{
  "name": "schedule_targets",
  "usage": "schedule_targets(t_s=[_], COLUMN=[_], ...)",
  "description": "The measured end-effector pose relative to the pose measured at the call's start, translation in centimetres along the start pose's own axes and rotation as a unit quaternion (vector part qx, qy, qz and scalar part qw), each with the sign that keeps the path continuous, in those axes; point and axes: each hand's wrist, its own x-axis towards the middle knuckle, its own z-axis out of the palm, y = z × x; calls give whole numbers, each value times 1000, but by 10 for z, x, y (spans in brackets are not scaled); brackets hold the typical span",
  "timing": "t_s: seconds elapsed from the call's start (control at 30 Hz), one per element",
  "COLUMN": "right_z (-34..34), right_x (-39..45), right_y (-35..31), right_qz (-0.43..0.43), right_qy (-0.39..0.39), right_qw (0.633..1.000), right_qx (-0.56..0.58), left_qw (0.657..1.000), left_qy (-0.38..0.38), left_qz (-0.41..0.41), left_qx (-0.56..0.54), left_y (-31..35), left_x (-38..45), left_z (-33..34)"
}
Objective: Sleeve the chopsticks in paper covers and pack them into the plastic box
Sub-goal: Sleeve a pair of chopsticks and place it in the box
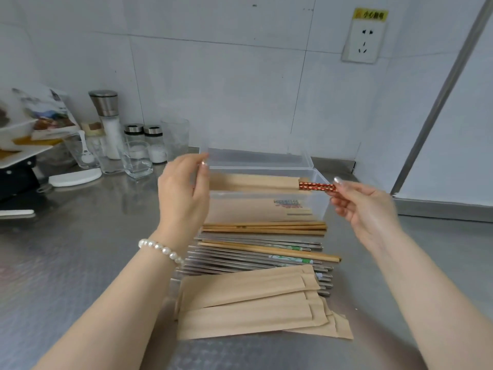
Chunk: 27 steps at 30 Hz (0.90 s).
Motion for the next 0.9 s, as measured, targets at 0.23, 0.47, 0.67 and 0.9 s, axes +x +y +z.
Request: schedule_targets(t_s=[0.23,0.47,0.67,0.9], right_z=[-11,15,44,59], right_x=[22,36,50,49], right_y=[-14,-20,-24,-11], right_qz=[-30,-34,1,-70], right_qy=[120,27,-10,21], right_qw=[991,976,925,698], right_qx=[-44,-216,-380,-712], left_qw=[992,985,983,984], left_qy=[-71,-122,-131,-136], left_qz=[-102,-120,-126,-115], left_qx=[-20,-24,-25,-27], left_y=[-8,-16,-18,-23], left_x=[-6,-8,-6,-7], left_z=[3,7,9,11])
